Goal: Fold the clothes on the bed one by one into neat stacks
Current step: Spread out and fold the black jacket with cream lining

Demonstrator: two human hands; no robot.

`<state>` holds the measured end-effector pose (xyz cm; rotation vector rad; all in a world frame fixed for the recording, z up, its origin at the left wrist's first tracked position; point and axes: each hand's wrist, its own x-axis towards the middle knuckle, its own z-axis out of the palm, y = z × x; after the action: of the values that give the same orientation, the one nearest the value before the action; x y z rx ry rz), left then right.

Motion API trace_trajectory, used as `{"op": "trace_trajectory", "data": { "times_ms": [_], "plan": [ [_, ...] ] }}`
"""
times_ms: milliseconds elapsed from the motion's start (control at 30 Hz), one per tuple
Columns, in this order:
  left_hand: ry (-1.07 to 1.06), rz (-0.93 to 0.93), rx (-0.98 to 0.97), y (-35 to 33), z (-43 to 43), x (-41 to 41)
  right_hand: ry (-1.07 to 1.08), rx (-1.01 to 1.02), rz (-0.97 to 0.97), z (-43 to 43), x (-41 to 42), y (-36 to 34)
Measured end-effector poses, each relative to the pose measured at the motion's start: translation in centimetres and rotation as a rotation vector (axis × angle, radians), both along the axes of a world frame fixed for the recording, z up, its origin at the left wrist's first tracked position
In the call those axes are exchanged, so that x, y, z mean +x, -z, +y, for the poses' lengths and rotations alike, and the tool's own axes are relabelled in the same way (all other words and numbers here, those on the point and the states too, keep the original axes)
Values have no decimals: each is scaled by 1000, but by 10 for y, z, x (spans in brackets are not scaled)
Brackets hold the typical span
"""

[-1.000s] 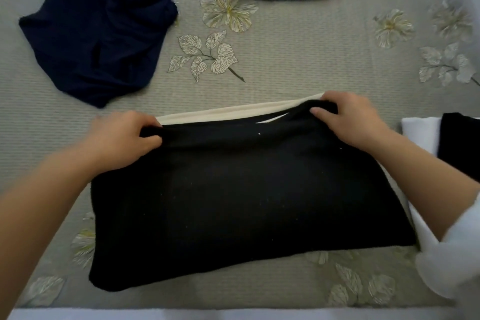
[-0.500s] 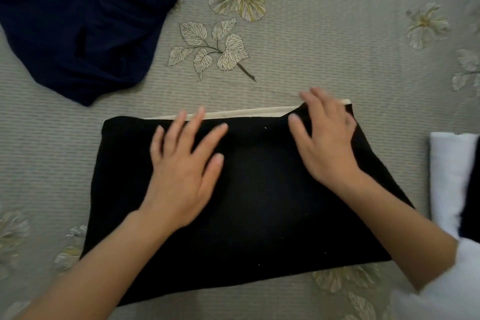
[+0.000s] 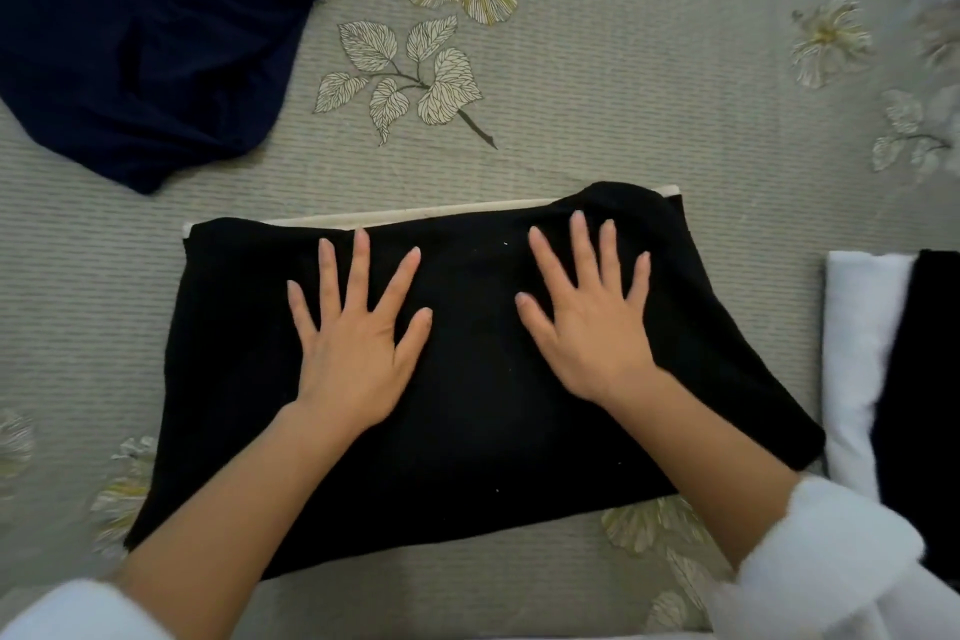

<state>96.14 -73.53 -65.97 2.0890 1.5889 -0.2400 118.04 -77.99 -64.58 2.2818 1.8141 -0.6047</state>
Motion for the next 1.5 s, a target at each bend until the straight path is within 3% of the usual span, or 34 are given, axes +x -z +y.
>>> {"op": "trace_trajectory", "data": {
  "times_ms": [133,367,467,633,733,833,933,1067,1167,1333,1500],
  "plan": [
    [-20,-148,28,-23,-56,4,-176,186,64,-57,-39,-20],
    [-70,-5,-6,2,-115,-8,-147,75,92,-92,-32,7],
    [-122,-18,47,9,-114,-16,-141,94,43,-101,-7,12],
    [-291,143,89,2,-109,-63,102,-75,-91,-133,79,3],
    [-452,157,115,-10,-99,-85,75,-21,6,-127,105,-10],
    [-800,-14,38,-23,-85,-97,438,153,225,-108,105,-20],
    [-1041,-289,-76,-38,-74,-95,917,86,538,-89,104,-25],
    [-1161,-343,-218,-66,-62,-89,1048,-58,698,-79,102,-45],
    [-1110,-375,-261,-93,-55,-81,1016,-62,791,-77,104,-72],
    [-752,-418,-166,-144,-78,-30,905,99,932,-104,91,-125],
    [-573,-358,-181,-176,-98,32,1005,253,955,-168,96,-172]
  ]
}}
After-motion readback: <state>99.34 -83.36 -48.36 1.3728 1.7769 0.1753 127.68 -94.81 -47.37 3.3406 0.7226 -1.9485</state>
